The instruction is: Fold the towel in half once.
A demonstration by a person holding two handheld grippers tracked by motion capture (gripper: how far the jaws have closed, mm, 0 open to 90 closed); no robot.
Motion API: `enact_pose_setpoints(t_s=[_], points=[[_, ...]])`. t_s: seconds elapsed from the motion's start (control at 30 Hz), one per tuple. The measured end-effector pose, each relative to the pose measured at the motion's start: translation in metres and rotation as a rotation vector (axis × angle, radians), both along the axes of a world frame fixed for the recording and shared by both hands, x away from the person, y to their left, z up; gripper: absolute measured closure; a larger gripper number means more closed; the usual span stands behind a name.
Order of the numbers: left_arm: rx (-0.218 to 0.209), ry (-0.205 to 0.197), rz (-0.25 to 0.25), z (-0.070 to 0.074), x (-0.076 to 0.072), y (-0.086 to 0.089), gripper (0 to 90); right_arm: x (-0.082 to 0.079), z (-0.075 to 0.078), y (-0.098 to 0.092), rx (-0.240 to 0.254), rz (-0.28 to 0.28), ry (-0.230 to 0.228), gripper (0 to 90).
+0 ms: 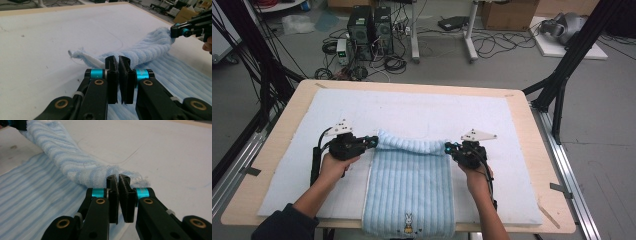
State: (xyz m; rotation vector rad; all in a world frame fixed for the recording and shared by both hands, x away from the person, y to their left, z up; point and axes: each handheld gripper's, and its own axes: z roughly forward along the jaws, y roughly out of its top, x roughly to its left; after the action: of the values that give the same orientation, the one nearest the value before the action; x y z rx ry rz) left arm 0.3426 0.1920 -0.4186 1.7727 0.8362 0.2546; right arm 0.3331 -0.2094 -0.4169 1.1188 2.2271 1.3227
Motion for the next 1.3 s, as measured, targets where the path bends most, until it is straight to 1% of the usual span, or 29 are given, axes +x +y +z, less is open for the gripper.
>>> enact_pose_setpoints(t_s=[0.13, 0.2, 0.3, 0.37, 0.4, 0.43, 0.47, 0.5, 0.53, 0.57, 0.6, 0.63, 0.67, 0.7, 0.8, 0.83, 0.87, 0.9, 0.93, 0.97, 1.0, 1.03, 1.07, 1.1, 1.13, 1.2, 1.23, 1.27, 1.3], points=[[0.023, 0.019, -0.029, -0.006, -0.017, 0.004, 85.2, -0.021, -0.004, -0.003, -0.022, 0.02, 0.027, 86.4], [0.038, 0.027, -0.037, -0.008, -0.026, 0.004, 85.2, -0.031, -0.006, -0.005, -0.012, 0.028, 0.041, 86.4], [0.052, 0.041, -0.049, -0.011, -0.037, 0.003, 85.2, -0.043, -0.01, -0.003, -0.041, 0.043, 0.063, 86.4], [0.054, 0.049, -0.053, -0.012, -0.039, 0.003, 83.9, -0.048, -0.012, -0.001, -0.074, 0.048, 0.072, 86.1], [0.063, 0.07, -0.045, -0.014, -0.039, 0.004, 79.5, -0.049, -0.013, -0.001, -0.078, 0.048, 0.08, 83.9], [0.063, 0.07, -0.045, -0.014, -0.039, 0.004, 66.3, -0.049, -0.013, -0.001, -0.078, 0.048, 0.08, 83.9], [0.057, 0.111, 0.001, -0.014, -0.034, 0.006, 53.4, -0.049, -0.011, -0.002, -0.066, 0.021, 0.073, 72.6], [0.053, 0.114, 0.023, -0.013, -0.03, 0.008, 46.3, -0.047, -0.009, -0.003, -0.043, 0.0, 0.068, 67.1], [0.045, 0.109, 0.043, -0.011, -0.027, 0.01, 43.8, -0.046, -0.008, -0.005, -0.027, -0.018, 0.065, 64.3], [0.045, 0.109, 0.043, -0.011, -0.027, 0.01, 41.9, -0.043, -0.006, -0.006, -0.024, -0.031, 0.058, 60.6], [0.022, 0.1, 0.072, -0.007, -0.016, 0.015, 39.7, -0.04, -0.005, -0.006, -0.027, -0.051, 0.055, 58.7], [0.013, 0.099, 0.082, -0.005, -0.01, 0.016, 39.5, -0.036, -0.005, -0.007, -0.017, -0.059, 0.056, 55.3], [0.008, 0.085, 0.094, -0.004, -0.005, 0.016, 39.6, -0.03, -0.005, -0.006, -0.011, -0.073, 0.058, 51.4], [0.01, 0.084, 0.098, -0.003, 0.001, 0.015, 39.5, -0.023, -0.006, -0.006, -0.008, -0.087, 0.067, 48.3], [0.026, 0.091, 0.078, -0.005, 0.016, 0.006, 40.3, -0.001, -0.01, 0.001, 0.01, -0.1, 0.096, 42.9], [0.037, 0.102, 0.067, -0.008, 0.021, 0.002, 40.5, 0.005, -0.012, 0.004, -0.005, -0.094, 0.118, 43.8], [0.052, 0.118, 0.062, -0.013, 0.025, -0.002, 41.3, 0.011, -0.014, 0.008, -0.035, -0.088, 0.137, 47.7], [0.052, 0.118, 0.062, -0.013, 0.025, -0.002, 43.1, 0.016, -0.017, 0.011, -0.059, -0.074, 0.15, 58.1], [0.078, 0.134, 0.051, -0.018, 0.029, -0.006, 48.2, 0.019, -0.02, 0.013, -0.062, -0.044, 0.163, 66.8], [0.1, 0.141, 0.026, -0.022, 0.031, -0.009, 55.9, 0.021, -0.022, 0.014, -0.073, -0.032, 0.164, 73.7], [0.117, 0.138, 0.007, -0.025, 0.031, -0.013, 55.9, 0.021, -0.022, 0.014, -0.073, -0.032, 0.164, 73.7], [0.135, 0.125, -0.007, -0.027, 0.03, -0.015, 73.3, 0.019, -0.021, 0.014, -0.087, -0.017, 0.138, 79.6], [0.148, 0.087, -0.018, -0.026, 0.027, -0.017, 81.6, 0.017, -0.02, 0.013, -0.091, -0.016, 0.123, 80.9], [0.148, 0.087, -0.018, -0.026, 0.027, -0.017, 84.0, 0.016, -0.019, 0.012, -0.095, -0.016, 0.111, 81.3], [0.138, 0.059, -0.022, -0.021, 0.025, -0.015, 84.6, 0.015, -0.018, 0.011, -0.097, -0.017, 0.1, 81.4], [0.106, 0.058, -0.031, -0.016, 0.022, -0.012, 85.0, 0.012, -0.017, 0.008, -0.083, -0.022, 0.089, 81.4], [0.106, 0.058, -0.031, -0.016, 0.022, -0.012, 85.0, 0.011, -0.016, 0.007, -0.077, -0.026, 0.079, 81.4], [0.071, 0.039, -0.041, -0.012, 0.016, -0.008, 85.1, 0.009, -0.014, 0.005, -0.073, -0.025, 0.072, 81.4], [0.071, 0.039, -0.041, -0.012, 0.016, -0.008, 85.1, 0.009, -0.014, 0.005, -0.073, -0.025, 0.072, 81.4]])
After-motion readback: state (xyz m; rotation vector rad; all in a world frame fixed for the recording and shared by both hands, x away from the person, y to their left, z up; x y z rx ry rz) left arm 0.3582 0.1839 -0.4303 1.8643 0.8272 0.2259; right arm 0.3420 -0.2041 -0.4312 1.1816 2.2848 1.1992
